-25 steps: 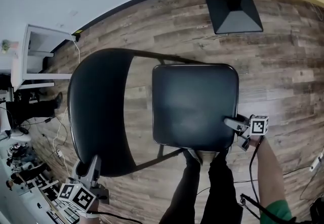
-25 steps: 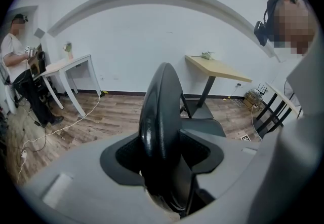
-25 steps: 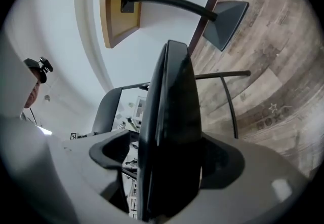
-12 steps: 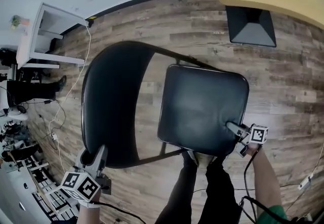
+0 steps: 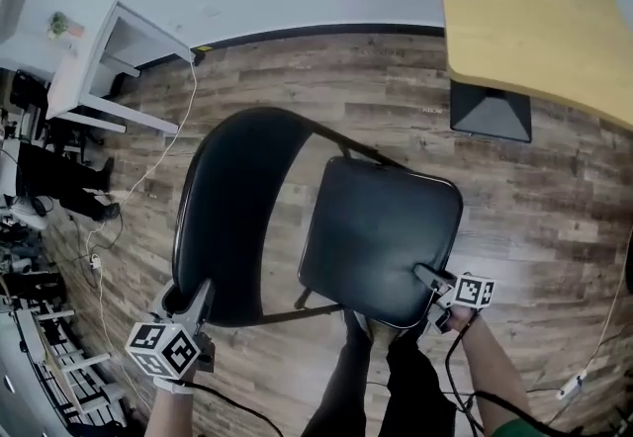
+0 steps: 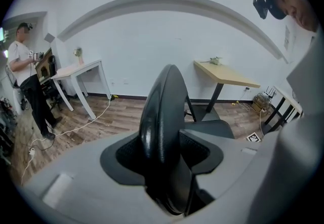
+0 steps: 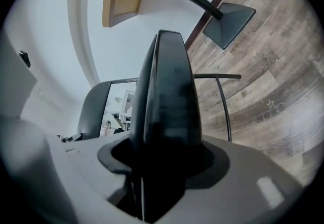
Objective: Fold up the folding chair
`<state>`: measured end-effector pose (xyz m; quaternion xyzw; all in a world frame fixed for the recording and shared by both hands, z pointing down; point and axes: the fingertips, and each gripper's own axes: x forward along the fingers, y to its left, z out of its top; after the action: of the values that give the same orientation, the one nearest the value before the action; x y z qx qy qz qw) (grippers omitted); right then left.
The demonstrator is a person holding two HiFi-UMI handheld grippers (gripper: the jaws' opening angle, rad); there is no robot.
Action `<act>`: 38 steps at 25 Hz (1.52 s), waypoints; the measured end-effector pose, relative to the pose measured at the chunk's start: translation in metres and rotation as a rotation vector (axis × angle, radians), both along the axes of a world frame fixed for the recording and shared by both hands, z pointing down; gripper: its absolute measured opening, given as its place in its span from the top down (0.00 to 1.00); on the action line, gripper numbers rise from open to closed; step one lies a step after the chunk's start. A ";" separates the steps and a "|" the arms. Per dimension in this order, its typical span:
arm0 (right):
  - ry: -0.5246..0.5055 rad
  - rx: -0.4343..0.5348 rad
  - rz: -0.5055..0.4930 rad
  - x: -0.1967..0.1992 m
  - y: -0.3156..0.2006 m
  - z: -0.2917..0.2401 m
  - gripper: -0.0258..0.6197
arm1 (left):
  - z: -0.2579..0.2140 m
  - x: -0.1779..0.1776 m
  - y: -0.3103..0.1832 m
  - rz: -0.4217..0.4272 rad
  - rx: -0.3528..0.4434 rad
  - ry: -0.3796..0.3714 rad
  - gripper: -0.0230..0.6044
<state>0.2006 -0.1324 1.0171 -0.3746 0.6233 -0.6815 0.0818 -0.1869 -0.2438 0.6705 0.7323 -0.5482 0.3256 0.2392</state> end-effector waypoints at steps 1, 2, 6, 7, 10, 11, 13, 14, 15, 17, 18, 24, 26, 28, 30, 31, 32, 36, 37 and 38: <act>0.019 0.003 -0.006 -0.004 -0.003 -0.007 0.54 | -0.004 0.000 0.000 -0.004 0.006 -0.009 0.62; 0.036 -0.003 -0.007 -0.009 -0.005 -0.013 0.54 | -0.008 -0.001 0.000 -0.004 0.010 -0.017 0.62; 0.082 -0.017 -0.006 -0.031 -0.014 -0.039 0.54 | -0.025 -0.007 0.000 0.004 0.017 -0.041 0.61; 0.095 -0.025 -0.008 -0.036 -0.016 -0.045 0.54 | -0.029 -0.008 -0.001 0.002 0.018 -0.046 0.61; 0.132 -0.056 -0.007 -0.044 -0.018 -0.059 0.54 | -0.039 -0.006 -0.002 -0.002 0.026 -0.055 0.61; 0.143 -0.065 -0.004 -0.048 -0.018 -0.063 0.54 | -0.043 -0.006 -0.002 -0.002 0.031 -0.060 0.61; 0.160 -0.082 0.006 -0.059 -0.019 -0.072 0.54 | -0.050 -0.007 -0.005 -0.005 0.042 -0.073 0.61; 0.166 -0.091 0.014 -0.067 -0.021 -0.077 0.54 | -0.054 -0.007 -0.008 -0.005 0.046 -0.082 0.61; 0.171 -0.100 0.021 -0.075 -0.022 -0.082 0.54 | -0.059 -0.007 -0.010 -0.002 0.051 -0.092 0.61; 0.169 -0.122 0.024 -0.096 -0.021 -0.094 0.55 | -0.069 -0.005 -0.009 0.014 0.062 -0.119 0.61; 0.164 -0.133 0.021 -0.106 -0.018 -0.101 0.56 | -0.073 -0.004 -0.006 0.026 0.067 -0.134 0.61; 0.167 -0.171 0.013 -0.147 -0.019 -0.133 0.59 | -0.096 0.003 0.003 0.087 0.094 -0.182 0.61; 0.181 -0.180 0.007 -0.154 -0.023 -0.141 0.60 | -0.100 0.005 0.005 0.095 0.105 -0.188 0.61; 0.190 -0.194 0.003 -0.161 -0.026 -0.148 0.60 | -0.105 0.006 0.007 0.102 0.117 -0.199 0.61; 0.202 -0.204 0.000 -0.168 -0.030 -0.157 0.60 | -0.112 0.007 0.007 0.112 0.138 -0.209 0.61; 0.210 -0.207 -0.001 -0.172 -0.032 -0.161 0.60 | -0.116 0.007 0.008 0.116 0.149 -0.211 0.61; 0.217 -0.208 -0.003 -0.175 -0.036 -0.166 0.61 | -0.120 0.008 0.009 0.116 0.160 -0.212 0.61; 0.237 -0.211 -0.009 -0.191 -0.051 -0.180 0.61 | -0.129 0.015 0.014 0.106 0.191 -0.208 0.61; 0.247 -0.221 -0.010 -0.194 -0.052 -0.182 0.61 | -0.130 0.018 0.016 0.107 0.194 -0.207 0.61; 0.261 -0.236 -0.008 -0.195 -0.053 -0.183 0.61 | -0.131 0.022 0.019 0.109 0.197 -0.208 0.61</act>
<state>0.0053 -0.1855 0.8337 -0.4645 0.5458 -0.6958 -0.0474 -0.1652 -0.2252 0.5394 0.7432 -0.5588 0.3569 0.0902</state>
